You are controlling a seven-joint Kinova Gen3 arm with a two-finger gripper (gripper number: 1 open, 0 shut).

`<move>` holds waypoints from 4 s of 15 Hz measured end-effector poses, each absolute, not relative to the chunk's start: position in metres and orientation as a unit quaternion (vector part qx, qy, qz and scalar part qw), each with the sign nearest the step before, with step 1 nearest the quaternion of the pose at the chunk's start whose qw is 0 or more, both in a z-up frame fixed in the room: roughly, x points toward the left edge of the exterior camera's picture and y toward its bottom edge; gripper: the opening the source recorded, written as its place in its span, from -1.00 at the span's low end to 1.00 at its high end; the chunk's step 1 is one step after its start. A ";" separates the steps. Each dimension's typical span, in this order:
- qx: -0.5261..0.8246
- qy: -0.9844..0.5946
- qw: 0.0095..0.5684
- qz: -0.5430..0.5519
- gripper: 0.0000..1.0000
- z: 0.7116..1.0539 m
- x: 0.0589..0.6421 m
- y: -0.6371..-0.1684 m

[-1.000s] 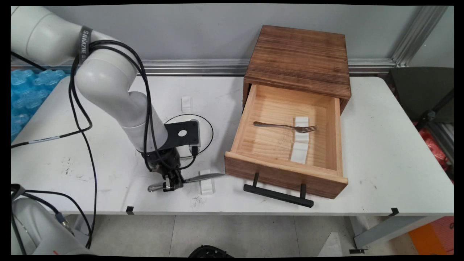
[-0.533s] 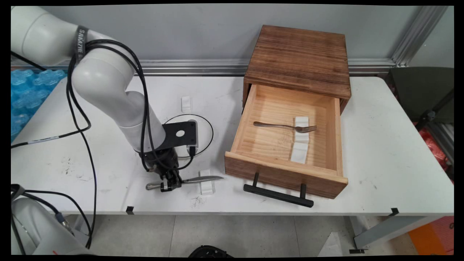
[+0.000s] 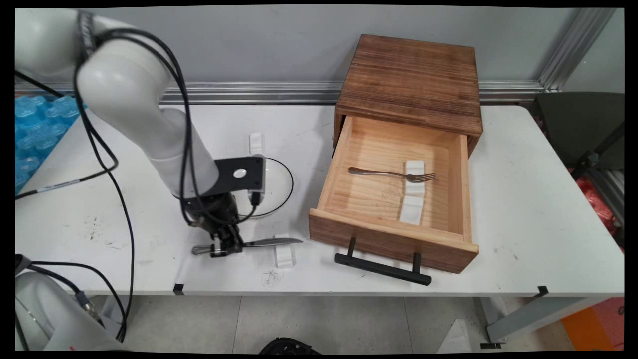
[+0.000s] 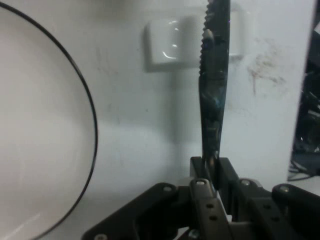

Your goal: Place the picked object into the drawer

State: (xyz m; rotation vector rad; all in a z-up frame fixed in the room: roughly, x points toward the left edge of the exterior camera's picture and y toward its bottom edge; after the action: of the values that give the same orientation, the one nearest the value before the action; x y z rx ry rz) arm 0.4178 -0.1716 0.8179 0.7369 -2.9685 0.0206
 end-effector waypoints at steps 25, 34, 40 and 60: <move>0.172 -0.979 0.098 0.059 -1.00 1.013 0.319 -0.240; 0.122 -0.983 0.102 0.091 -1.00 0.974 0.238 -0.298; 0.099 -0.987 0.082 0.096 -1.00 0.934 0.203 -0.321; 0.064 -0.993 0.056 0.078 -1.00 0.822 0.164 -0.360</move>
State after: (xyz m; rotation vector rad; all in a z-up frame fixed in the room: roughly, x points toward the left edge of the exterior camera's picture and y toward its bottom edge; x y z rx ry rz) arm 0.1635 -0.3601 0.8222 0.1929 -3.0147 0.2379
